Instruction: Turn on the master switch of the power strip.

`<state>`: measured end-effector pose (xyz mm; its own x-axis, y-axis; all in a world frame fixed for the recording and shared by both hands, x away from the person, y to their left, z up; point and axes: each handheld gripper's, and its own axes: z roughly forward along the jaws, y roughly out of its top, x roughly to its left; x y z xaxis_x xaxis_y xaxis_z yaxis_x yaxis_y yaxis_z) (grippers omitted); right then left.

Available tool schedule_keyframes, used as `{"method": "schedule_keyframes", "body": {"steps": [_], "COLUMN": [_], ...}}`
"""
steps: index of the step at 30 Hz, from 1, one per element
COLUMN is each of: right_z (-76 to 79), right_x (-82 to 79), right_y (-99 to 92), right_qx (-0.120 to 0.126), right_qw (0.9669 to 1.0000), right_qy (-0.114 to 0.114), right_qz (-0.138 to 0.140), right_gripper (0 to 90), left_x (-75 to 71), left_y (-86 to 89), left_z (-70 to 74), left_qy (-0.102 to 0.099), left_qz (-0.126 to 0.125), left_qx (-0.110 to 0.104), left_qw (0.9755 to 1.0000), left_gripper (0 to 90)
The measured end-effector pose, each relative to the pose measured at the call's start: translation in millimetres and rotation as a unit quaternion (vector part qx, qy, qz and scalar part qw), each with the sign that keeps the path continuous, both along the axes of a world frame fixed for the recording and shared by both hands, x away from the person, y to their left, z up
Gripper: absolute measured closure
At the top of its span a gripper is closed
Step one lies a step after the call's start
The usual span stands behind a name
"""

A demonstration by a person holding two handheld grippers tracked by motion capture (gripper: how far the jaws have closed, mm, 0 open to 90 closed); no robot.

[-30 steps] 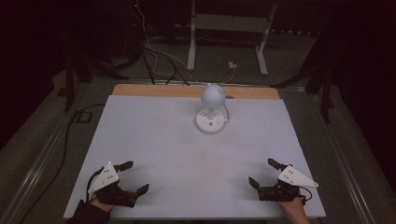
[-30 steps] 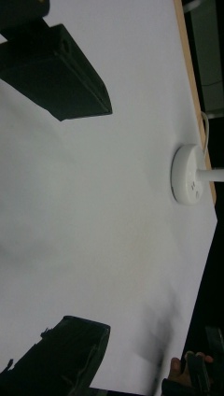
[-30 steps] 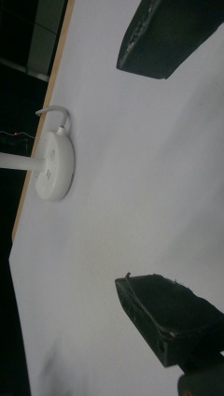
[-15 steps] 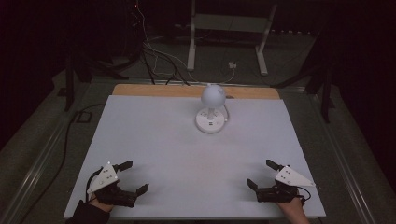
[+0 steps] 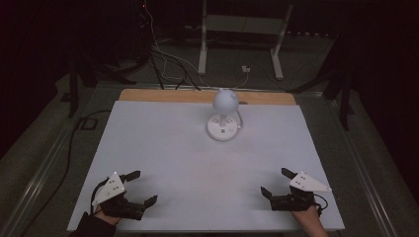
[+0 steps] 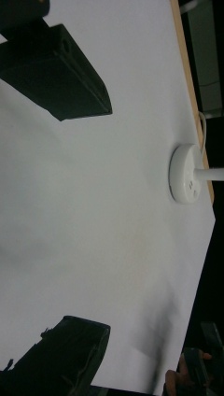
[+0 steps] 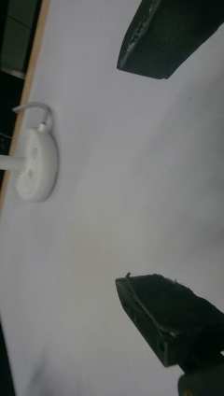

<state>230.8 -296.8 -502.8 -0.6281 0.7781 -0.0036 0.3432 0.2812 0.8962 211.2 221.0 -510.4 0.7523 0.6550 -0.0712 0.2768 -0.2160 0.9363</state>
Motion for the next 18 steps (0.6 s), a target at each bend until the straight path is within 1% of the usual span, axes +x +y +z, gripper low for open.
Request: {"method": "schedule_keyframes", "body": {"steps": [2,3,4,7,9,10,11,12,15,18], "right_z": [1.3,2.0,3.1,6.6,10.5,13.1,15.4,17.6,23.7,28.0], "right_x": [1.8,2.7,3.3,5.6,6.9,7.2,7.5,8.4,12.7,15.1], "right_y": [-0.7,-0.8,-0.7,-0.2,0.0,1.1,2.2,2.8,2.5,2.6], "right_qx": [0.004,0.002,0.004,-0.008,-0.011,-0.019,-0.028,-0.030,-0.023,-0.022], "right_qw": [0.9999,0.9999,0.9999,0.9998,0.9998,0.9996,0.9994,0.9993,0.9994,0.9995], "right_qy": [0.010,0.009,0.011,0.013,0.010,0.011,0.005,0.002,-0.001,-0.005], "right_qz": [0.005,0.006,0.007,0.010,0.015,0.019,0.022,0.023,0.025,0.023], "right_gripper": [0.0,0.0,0.0,0.0,0.0,0.0,0.0,0.1,0.1,0.1], "left_x": [0.0,0.1,0.2,0.3,0.2,0.1,0.0,-0.1,-0.8,-1.2], "left_y": [0.2,0.2,0.1,-0.1,0.1,0.2,0.2,0.3,0.0,-0.2], "left_z": [0.1,0.0,-0.2,-0.2,-0.1,0.0,-0.1,-0.1,0.3,0.3], "left_qy": [0.000,0.001,0.000,0.002,0.001,0.001,0.001,0.001,0.002,0.001], "left_qz": [0.001,0.001,0.001,0.001,0.001,0.001,0.001,0.001,0.000,0.001], "left_qx": [-0.001,0.000,0.001,0.001,0.001,0.002,0.001,0.002,0.002,0.003], "left_qw": [1.0000,1.0000,1.0000,1.0000,1.0000,1.0000,1.0000,1.0000,1.0000,1.0000], "left_gripper": [0.2,0.2,0.2,0.2,0.2,0.2,0.2,0.2,0.2,0.2]}}
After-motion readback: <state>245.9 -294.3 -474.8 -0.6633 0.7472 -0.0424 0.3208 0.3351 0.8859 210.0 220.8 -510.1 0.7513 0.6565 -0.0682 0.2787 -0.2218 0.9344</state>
